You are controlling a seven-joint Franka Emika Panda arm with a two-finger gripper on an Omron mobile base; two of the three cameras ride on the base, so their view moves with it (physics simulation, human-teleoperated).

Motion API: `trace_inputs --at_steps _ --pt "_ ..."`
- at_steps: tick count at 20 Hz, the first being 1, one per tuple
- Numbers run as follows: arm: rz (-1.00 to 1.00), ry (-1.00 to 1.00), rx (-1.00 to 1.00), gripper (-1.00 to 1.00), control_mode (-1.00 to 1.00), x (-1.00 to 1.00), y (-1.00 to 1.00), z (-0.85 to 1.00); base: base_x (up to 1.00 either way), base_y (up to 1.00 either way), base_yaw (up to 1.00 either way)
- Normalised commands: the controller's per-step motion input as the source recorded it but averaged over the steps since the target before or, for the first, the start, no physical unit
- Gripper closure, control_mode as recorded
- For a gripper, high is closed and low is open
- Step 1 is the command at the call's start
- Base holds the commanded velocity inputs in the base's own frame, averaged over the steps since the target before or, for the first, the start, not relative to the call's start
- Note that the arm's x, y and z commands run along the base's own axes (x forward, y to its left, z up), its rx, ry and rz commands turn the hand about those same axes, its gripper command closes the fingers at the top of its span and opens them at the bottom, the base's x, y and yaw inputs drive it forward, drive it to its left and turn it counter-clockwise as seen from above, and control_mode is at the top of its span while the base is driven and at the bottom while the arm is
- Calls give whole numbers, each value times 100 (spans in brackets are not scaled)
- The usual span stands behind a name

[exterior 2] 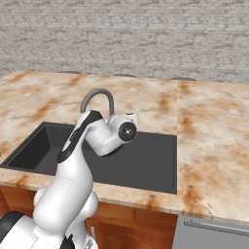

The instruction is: Soak the sponge with water for a few seconds and then drop it inside the sink.

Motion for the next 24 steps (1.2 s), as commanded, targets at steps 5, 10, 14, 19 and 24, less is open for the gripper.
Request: trace_inputs --at_steps 5,10,14,19,24 --pt "0 -8 0 -100 -100 2 0 -27 0 0 0" --pt "0 -7 0 -100 -100 0 0 -4 0 0 0" --pt "0 -9 0 -100 -100 0 0 -9 0 0 0" --pt "1 -3 0 -100 -100 1 7 -18 0 0 0" --pt "0 14 0 -100 -100 14 18 -1 0 0 0"
